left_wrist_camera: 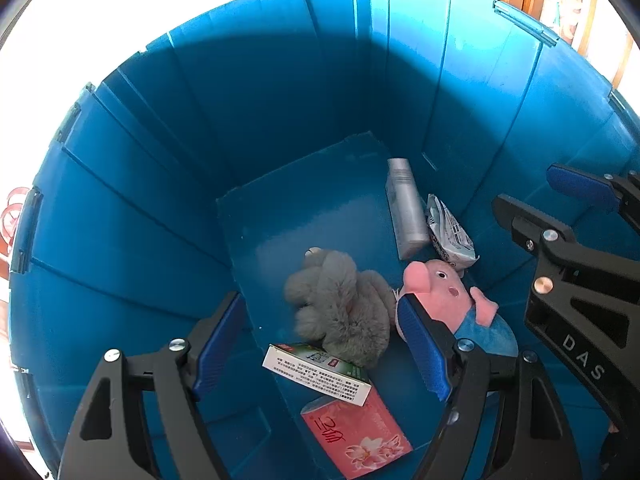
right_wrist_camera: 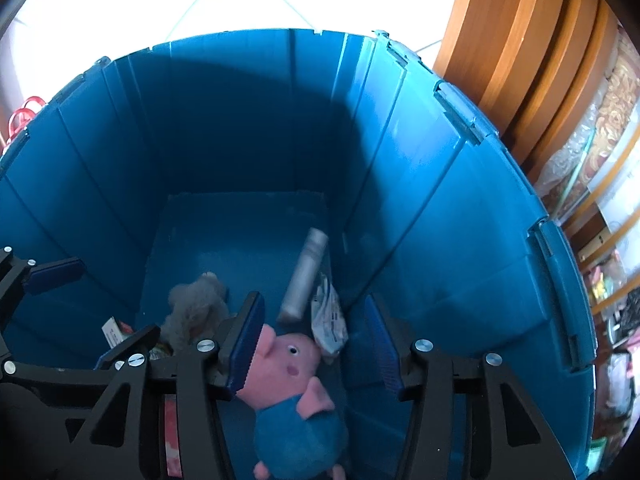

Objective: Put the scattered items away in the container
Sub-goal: 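Lower both items into the crate and open both tools, then withdraw both tools from the crate back toward the pile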

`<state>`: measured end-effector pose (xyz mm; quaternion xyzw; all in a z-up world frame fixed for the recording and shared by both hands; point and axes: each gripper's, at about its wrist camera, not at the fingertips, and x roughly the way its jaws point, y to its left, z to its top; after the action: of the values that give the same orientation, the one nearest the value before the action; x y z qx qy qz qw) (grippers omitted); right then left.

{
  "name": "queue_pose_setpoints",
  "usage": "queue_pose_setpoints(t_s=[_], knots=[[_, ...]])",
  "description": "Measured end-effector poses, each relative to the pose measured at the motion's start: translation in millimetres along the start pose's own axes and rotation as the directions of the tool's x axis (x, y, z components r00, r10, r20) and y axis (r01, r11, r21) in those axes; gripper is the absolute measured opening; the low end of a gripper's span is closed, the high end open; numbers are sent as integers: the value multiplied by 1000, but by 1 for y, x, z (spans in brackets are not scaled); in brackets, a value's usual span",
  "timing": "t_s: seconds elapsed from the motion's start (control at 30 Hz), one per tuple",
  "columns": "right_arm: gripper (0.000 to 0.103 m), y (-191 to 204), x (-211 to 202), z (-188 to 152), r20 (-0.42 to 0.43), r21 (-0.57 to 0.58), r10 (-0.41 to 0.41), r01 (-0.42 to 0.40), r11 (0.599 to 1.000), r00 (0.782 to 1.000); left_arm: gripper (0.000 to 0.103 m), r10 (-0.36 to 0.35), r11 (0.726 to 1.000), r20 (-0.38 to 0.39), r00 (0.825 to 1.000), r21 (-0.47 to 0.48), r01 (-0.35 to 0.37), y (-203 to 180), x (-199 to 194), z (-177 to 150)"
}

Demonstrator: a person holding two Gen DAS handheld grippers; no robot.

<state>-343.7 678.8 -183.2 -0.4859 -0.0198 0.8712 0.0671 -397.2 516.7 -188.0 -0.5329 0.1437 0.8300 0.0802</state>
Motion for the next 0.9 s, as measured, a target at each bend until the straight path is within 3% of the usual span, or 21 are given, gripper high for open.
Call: queue_pose_setpoints(t_s=[0.07,0.5,0.63,0.73,0.9], knots=[[64,0,1,0,-10,0,0,0,1000,1000,78,1,1000,-2,1000,1,-1,0,0,0],[64,-4,1,-5,-50,28,37,-35,999,998,78,8,1000,12,1000,-13,-8,5,-7,-3],[65,-8,-18,-2,15,62,74,-75,995,997,78,-2,1000,68,998,-27,3,7,-35,-11],[70,-7,-38,-1,84,58,115,-120,991,990,78,-23,999,118,993,-26,26,8,-65,-26],[75,-2,-83,-9,186,26,184,-192,981,965,78,-31,998,238,971,-44,43,22,-129,-59]])
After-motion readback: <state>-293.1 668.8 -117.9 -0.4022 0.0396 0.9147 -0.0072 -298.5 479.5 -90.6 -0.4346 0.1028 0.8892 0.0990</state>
